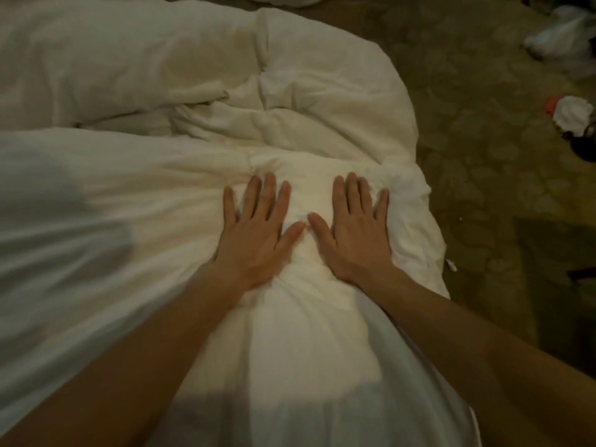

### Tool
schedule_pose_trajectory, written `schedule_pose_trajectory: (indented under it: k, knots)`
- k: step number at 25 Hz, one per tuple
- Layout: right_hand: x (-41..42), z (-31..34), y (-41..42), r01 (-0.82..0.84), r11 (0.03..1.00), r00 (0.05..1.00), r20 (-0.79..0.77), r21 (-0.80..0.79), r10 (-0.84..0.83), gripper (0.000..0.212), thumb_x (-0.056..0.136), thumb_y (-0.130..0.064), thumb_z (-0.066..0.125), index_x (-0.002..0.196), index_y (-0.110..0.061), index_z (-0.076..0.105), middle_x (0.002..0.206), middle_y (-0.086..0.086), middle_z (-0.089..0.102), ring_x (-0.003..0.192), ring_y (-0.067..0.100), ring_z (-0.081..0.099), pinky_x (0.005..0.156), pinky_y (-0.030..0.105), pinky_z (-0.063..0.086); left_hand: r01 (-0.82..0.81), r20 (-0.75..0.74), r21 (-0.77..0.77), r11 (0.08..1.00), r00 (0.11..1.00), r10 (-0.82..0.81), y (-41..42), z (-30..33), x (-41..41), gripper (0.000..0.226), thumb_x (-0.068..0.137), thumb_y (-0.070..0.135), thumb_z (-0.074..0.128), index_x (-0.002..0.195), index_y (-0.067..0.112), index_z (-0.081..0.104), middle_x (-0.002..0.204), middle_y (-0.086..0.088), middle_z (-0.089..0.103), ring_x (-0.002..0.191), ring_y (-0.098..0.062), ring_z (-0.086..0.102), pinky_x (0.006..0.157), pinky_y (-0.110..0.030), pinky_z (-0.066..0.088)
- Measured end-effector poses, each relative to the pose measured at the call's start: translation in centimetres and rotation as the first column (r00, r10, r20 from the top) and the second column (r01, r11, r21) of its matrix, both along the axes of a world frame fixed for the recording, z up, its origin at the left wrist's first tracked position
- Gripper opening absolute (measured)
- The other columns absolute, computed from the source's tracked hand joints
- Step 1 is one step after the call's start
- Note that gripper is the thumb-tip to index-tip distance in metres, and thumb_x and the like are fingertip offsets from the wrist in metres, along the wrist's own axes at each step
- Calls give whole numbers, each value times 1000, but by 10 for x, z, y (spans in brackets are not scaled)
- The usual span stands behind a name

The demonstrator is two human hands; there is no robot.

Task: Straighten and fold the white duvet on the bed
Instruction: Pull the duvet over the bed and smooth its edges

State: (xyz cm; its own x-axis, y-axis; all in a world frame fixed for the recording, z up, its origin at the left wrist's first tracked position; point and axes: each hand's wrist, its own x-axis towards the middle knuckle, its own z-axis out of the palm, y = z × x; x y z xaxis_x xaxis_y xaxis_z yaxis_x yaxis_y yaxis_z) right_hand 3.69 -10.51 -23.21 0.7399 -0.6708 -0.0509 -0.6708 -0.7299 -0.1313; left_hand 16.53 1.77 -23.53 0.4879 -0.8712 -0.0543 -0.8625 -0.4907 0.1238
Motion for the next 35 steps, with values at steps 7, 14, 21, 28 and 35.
schedule_pose_trajectory:
  k: [7, 14, 21, 28, 35]
  knots:
    - [-52, -12, -12, 0, 1000, 1000, 8, 22, 0, 90, 96, -70, 2, 160, -7, 11, 167, 18, 10, 155, 31, 4, 125, 49, -1, -68, 54, 59, 996, 996, 65, 33, 4, 33, 85, 90, 68, -7, 159, 20, 7, 166, -9, -4, 152, -31, -4, 117, -63, -3]
    - [-56, 21, 29, 45, 997, 998, 41, 68, -48, 99, 83, -82, -11, 161, -21, -6, 169, 5, -12, 154, 24, -16, 123, 53, -10, -34, 75, 11, 999, 997, 33, 76, 33, -10, 80, 93, 67, -10, 158, 25, 7, 166, -7, 1, 152, -32, -1, 114, -68, 0]
    - [34, 85, -49, 34, 995, 964, 261, 93, -57, 95, 87, -79, 1, 162, -20, 0, 169, 2, -8, 155, 19, -13, 124, 47, -12, -165, 44, -105, 981, 984, 170, -11, 92, 83, 82, 88, 70, -9, 157, 26, -6, 166, -4, -8, 152, -24, -8, 120, -53, -8]
    - [110, 128, -158, 26, 996, 952, 301, 89, -52, 101, 86, -82, 0, 160, -15, 13, 168, 9, 12, 155, 24, 5, 125, 51, 2, -103, 20, -136, 985, 994, 107, -80, 167, 181, 79, 92, 66, 0, 158, 22, 2, 165, -3, 9, 152, -18, 5, 123, -45, 0]
    - [258, 62, -268, -62, 987, 968, 249, 151, 22, 91, 91, -76, 6, 161, -17, 7, 169, 3, 7, 155, 20, -2, 125, 50, -4, -49, 1, -16, 999, 999, 49, -284, 101, 279, 79, 91, 68, 3, 156, 26, 20, 164, 1, 17, 152, -19, 10, 123, -50, 0]
